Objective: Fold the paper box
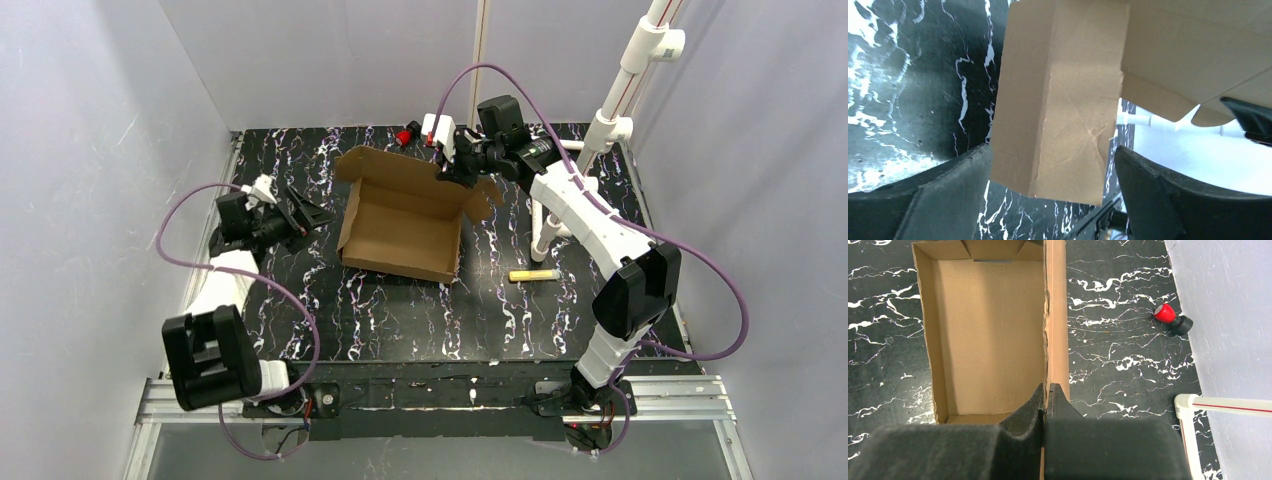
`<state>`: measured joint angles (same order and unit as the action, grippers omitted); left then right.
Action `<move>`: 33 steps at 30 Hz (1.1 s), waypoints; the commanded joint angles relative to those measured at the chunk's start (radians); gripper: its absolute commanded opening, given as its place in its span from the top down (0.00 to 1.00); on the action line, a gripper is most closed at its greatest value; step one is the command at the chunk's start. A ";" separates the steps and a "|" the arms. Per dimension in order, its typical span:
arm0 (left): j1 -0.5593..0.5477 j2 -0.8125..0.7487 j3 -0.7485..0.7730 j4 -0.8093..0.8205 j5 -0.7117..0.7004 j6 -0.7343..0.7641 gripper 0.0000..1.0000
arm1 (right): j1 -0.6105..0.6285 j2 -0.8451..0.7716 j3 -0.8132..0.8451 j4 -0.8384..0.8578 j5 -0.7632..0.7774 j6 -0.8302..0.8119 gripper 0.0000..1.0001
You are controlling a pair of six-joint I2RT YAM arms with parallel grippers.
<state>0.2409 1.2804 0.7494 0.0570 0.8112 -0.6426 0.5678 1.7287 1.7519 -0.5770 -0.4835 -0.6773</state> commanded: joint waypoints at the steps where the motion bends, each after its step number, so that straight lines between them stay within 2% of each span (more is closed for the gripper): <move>1: -0.091 0.072 0.077 -0.094 -0.013 0.102 0.07 | 0.000 -0.024 0.000 0.017 -0.039 0.020 0.99; 5: -0.169 0.134 0.132 -0.143 -0.103 0.157 0.06 | 0.000 -0.027 0.000 0.016 -0.044 0.018 0.99; 12: -0.225 0.202 0.170 -0.186 -0.174 0.190 0.12 | 0.000 -0.028 -0.002 0.015 -0.055 0.019 0.99; 16: -0.288 0.215 0.194 -0.245 -0.260 0.219 0.15 | 0.001 -0.027 -0.004 0.017 -0.068 0.022 0.99; 22: -0.332 0.221 0.224 -0.316 -0.386 0.244 0.33 | 0.008 -0.033 -0.020 0.023 -0.084 0.024 0.99; 30: -0.384 0.178 0.219 -0.344 -0.553 0.257 0.51 | 0.043 -0.031 -0.045 0.032 -0.084 0.022 0.99; 33: -0.394 0.172 0.201 -0.340 -0.610 0.257 0.61 | 0.057 -0.031 -0.048 0.036 -0.078 0.022 0.99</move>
<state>-0.1322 1.5059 0.9489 -0.2497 0.3092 -0.4110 0.6041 1.7283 1.7081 -0.5812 -0.5346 -0.6758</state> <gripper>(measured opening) 0.442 0.042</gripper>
